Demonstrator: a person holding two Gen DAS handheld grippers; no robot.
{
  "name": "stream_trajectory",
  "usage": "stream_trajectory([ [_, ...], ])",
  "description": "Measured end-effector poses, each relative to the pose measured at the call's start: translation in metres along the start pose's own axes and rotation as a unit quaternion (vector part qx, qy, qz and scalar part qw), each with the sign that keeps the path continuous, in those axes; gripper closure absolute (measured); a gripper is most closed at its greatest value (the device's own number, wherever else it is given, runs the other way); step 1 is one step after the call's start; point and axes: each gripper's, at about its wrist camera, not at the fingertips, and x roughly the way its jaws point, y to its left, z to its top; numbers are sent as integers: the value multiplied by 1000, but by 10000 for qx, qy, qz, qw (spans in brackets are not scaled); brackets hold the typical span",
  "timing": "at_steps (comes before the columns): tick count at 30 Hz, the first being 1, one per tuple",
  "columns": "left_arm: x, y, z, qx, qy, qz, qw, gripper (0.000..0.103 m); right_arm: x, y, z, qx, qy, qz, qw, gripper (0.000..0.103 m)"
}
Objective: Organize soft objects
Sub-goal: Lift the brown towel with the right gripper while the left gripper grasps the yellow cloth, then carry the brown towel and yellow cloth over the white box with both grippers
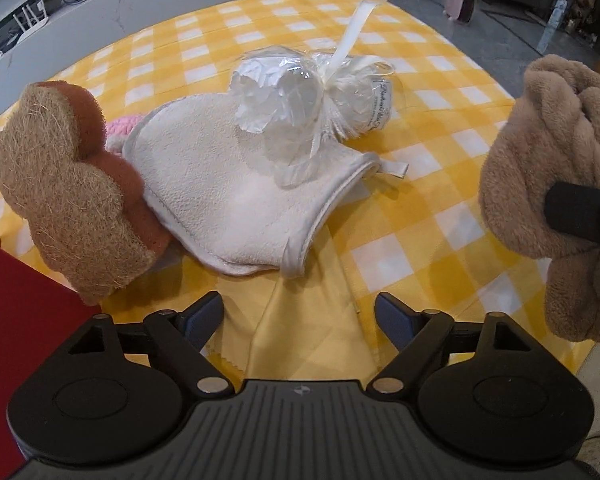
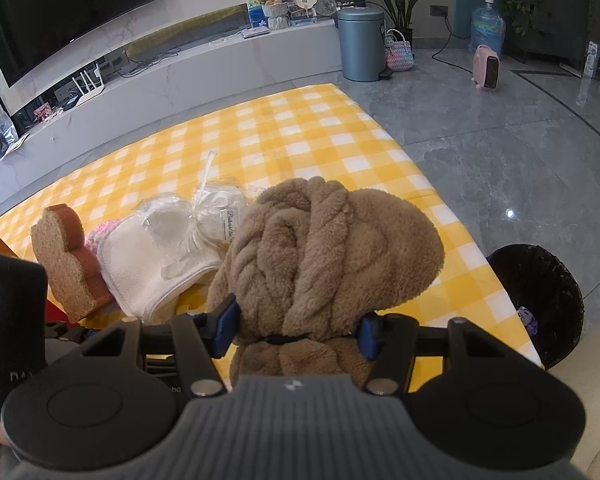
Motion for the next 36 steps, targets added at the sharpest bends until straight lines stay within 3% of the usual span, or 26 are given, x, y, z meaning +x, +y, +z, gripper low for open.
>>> stream_trajectory([
  [3, -6, 1, -3, 42, -39, 13, 10000, 21, 1, 2, 0, -42, 10, 12, 10000, 45],
  [7, -15, -1, -2, 230, -82, 51, 9997, 83, 1, 2, 0, -67, 10, 16, 10000, 45],
  [8, -15, -1, -2, 215, -100, 99, 9997, 91, 1, 2, 0, -73, 15, 8, 10000, 45],
  [11, -13, -7, -7, 429, -242, 274, 9984, 97, 3, 4, -1, -119, 47, -15, 9999, 45],
  [17, -17, -6, -8, 430, -226, 198, 9986, 98, 6, 10, 0, -234, 76, 36, 9997, 45],
  [23, -40, -18, -14, 867, -546, 321, 9942, 98, 8, 11, 0, -279, 101, 41, 9996, 45],
  [29, -61, -26, -16, 1025, -553, 188, 9930, 98, 9, 11, 0, -304, 136, 114, 9994, 45],
  [32, -72, -27, -15, 1062, -523, -68, 9929, 98, 8, 12, 0, -326, 123, 107, 9993, 45],
  [36, -91, -28, -17, 1147, -718, -183, 9906, 98, 4, 15, 0, -391, 57, 127, 9991, 45],
])
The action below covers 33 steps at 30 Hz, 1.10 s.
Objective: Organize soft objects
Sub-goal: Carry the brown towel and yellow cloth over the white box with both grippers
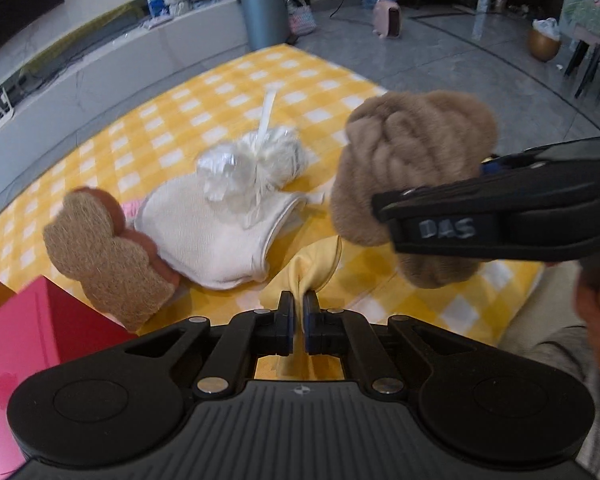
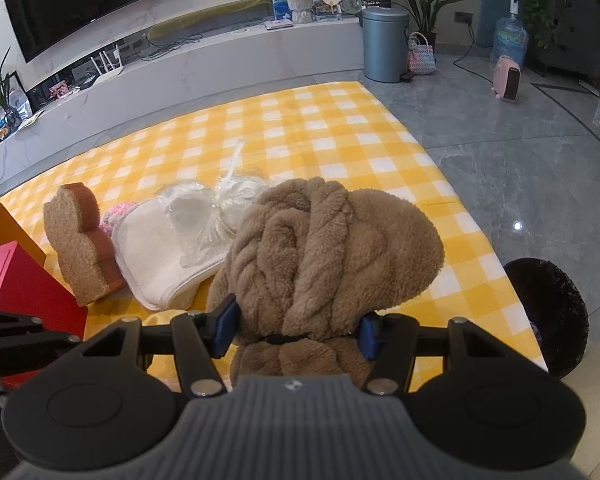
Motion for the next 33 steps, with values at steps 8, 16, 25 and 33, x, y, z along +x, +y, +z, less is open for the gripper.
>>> stream_trajectory([
  [8, -40, 14, 0, -167, -513, -137, 9984, 98, -14, 15, 2, -169, -189, 324, 9992, 45],
  [16, -83, 57, -15, -652, -1098, -167, 9917, 98, -41, 45, 4, -395, -594, 871, 9936, 45],
  [25, -130, 137, -53, -1575, -1723, 46, 9724, 98, -84, 110, 1, -913, -1132, 1504, 9779, 41],
  [33, -162, 209, -103, -2554, -2129, 331, 9425, 98, -104, 182, -5, -1666, -1288, 1690, 9629, 64],
])
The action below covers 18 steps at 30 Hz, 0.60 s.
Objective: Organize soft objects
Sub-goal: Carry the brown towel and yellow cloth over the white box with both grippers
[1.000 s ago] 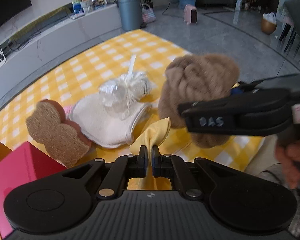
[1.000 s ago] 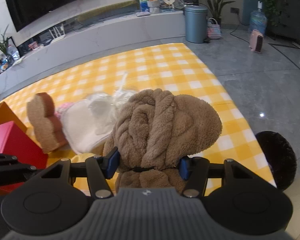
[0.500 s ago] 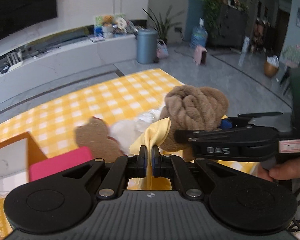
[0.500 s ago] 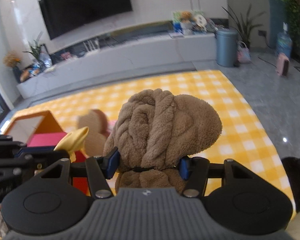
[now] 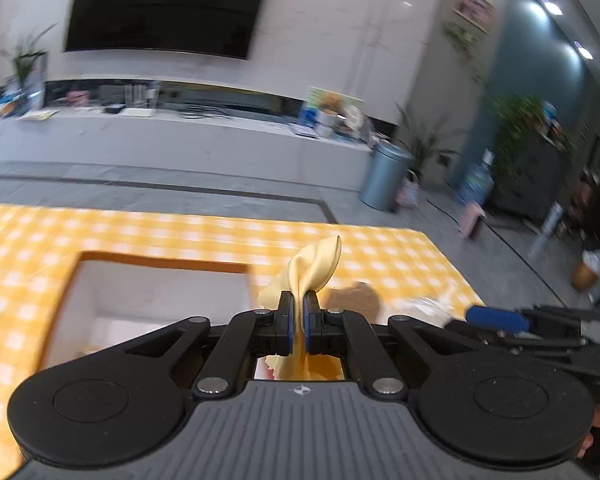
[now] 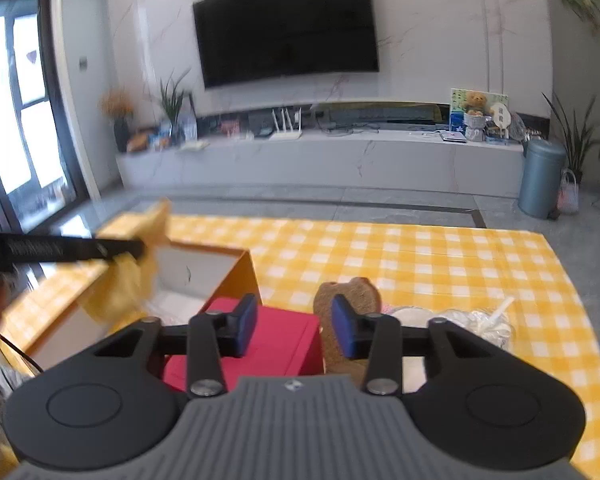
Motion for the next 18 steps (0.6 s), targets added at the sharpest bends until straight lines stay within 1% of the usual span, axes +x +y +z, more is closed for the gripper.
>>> stream_trajectory([
  [2, -1, 13, -3, -114, -15, 7, 9999, 98, 15, 10, -3, -153, 274, -209, 9993, 62],
  [4, 3, 23, -7, -255, 0, -51, 9997, 98, 31, 13, -12, -216, 680, -244, 9972, 62],
  [6, 6, 30, -9, -328, 66, -129, 9994, 98, 39, 13, -24, -239, 959, -364, 9944, 55],
  [7, 8, 33, -9, -333, 86, -146, 9993, 98, 40, 11, -29, -196, 1051, -453, 9932, 54],
  [8, 9, 35, -9, -335, 97, -161, 9993, 98, 41, 7, -34, -114, 1115, -541, 9922, 52],
  [9, 10, 36, -9, -345, 108, -177, 9992, 98, 41, 3, -38, -10, 1160, -631, 9912, 45],
  [10, 10, 40, -9, -367, 114, -198, 9991, 98, 40, -1, -44, 99, 1201, -740, 9900, 40],
  [11, 10, 43, -9, -398, 124, -229, 9989, 98, 38, -5, -49, 242, 1126, -788, 9902, 35],
  [14, 5, 52, -14, -438, 145, -289, 9985, 98, 33, -19, -56, 658, 1150, -734, 9885, 35],
  [16, 4, 55, -15, -443, 155, -287, 9985, 98, 31, -22, -59, 599, 1142, -840, 9881, 35],
  [18, -1, 59, -18, -454, 160, -294, 9984, 98, 32, -26, -62, 526, 1222, -872, 9873, 35],
])
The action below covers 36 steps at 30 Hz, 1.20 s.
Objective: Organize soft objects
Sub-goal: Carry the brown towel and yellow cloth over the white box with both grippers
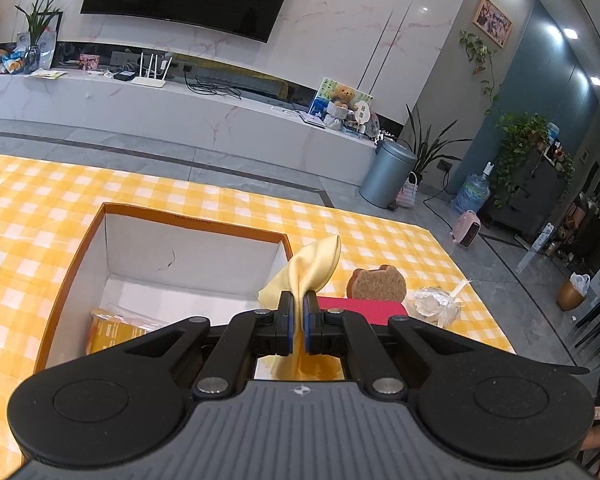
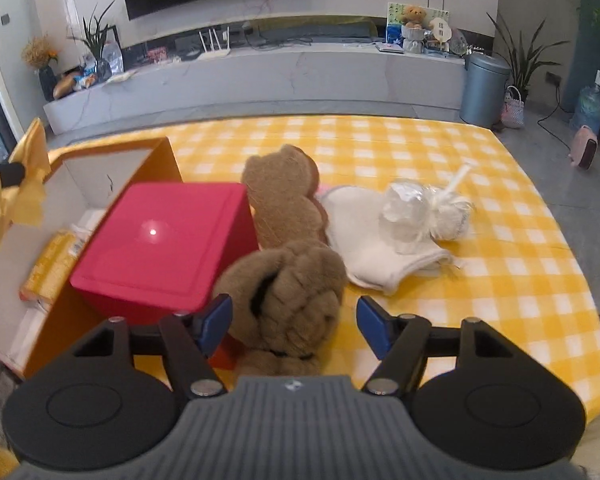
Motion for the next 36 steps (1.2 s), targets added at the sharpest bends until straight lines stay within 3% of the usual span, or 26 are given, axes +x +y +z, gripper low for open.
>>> stream_trajectory([
  [5, -1, -1, -1, 46, -10, -16, 10000, 98, 33, 1, -8, -120, 456, -423, 9980, 31],
  [7, 1, -1, -1, 70, 6, 2, 10000, 98, 49, 0, -14, -101, 624, -400, 9972, 29],
  [9, 3, 1, -1, 26, 32, 57, 10000, 98, 59, -1, -18, -82, 666, -296, 9973, 20],
  [13, 6, 6, -1, -26, 90, 85, 9999, 98, 69, 0, -18, -97, 671, -306, 9972, 18],
  [18, 6, 6, -1, -33, 119, 109, 9999, 98, 82, -8, -15, 160, 771, -56, 9969, 16],
  [20, 5, 6, -1, -26, 110, 99, 9999, 98, 92, -15, -14, 309, 890, 94, 9955, 11],
  [23, 5, 7, -1, -27, 118, 112, 9999, 98, 106, -29, -15, 650, 1130, 466, 9904, 9],
  [25, 5, 6, 0, -41, 130, 138, 9998, 98, 109, -33, -17, 729, 1163, 631, 9885, 15],
  [26, 5, 6, 1, -55, 142, 139, 9998, 98, 107, -31, -17, 672, 1112, 769, 9885, 37],
  [27, 4, 6, 1, -73, 150, 142, 9998, 98, 105, -28, -17, 655, 1087, 986, 9870, 46],
  [32, 2, 7, 0, -68, 157, 173, 9997, 98, 95, -15, -18, 365, 969, 719, 9920, 52],
  [36, 1, 7, 0, -64, 144, 180, 9997, 98, 79, -2, -21, -106, 806, 273, 9963, 54],
])
